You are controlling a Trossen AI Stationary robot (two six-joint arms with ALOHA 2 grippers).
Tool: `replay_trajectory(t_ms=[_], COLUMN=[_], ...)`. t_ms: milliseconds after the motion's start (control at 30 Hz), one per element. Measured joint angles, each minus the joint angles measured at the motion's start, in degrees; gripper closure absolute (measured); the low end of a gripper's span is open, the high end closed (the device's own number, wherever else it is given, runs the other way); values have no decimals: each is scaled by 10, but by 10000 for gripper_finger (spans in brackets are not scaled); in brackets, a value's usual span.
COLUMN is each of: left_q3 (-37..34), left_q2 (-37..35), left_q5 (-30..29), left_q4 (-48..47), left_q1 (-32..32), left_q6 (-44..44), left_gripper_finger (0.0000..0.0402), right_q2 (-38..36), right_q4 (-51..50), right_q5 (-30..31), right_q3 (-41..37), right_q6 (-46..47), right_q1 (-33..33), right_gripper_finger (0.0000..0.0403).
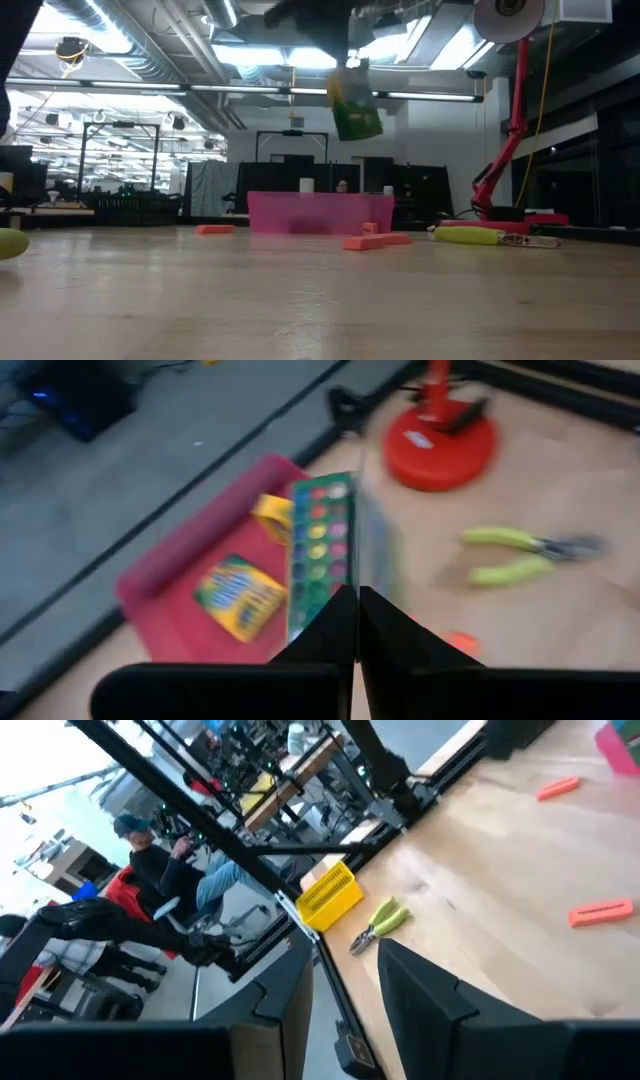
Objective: Pick & Place School Supplies
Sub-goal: Put the yellow crayon box into the red bin
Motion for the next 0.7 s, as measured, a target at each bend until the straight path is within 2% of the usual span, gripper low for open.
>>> replay_trajectory(t_ms=[333, 533, 700], left_q3=[0, 0, 0], left_q2=[-8, 0, 19], left_q5=[93, 168, 232], left_q4=[44, 74, 90], left_q1=[173, 257, 295], left_q6=[131, 158, 158], left_gripper_finger=[400, 400, 400], right_q2=[-4, -4, -4], right_q4=[1, 2, 2], right_q5=[34, 77, 99], right_q3=[0, 0, 0], right_q6=[6, 21, 32], right_q1=[-2, -2, -5], right_gripper_finger=[282, 282, 282])
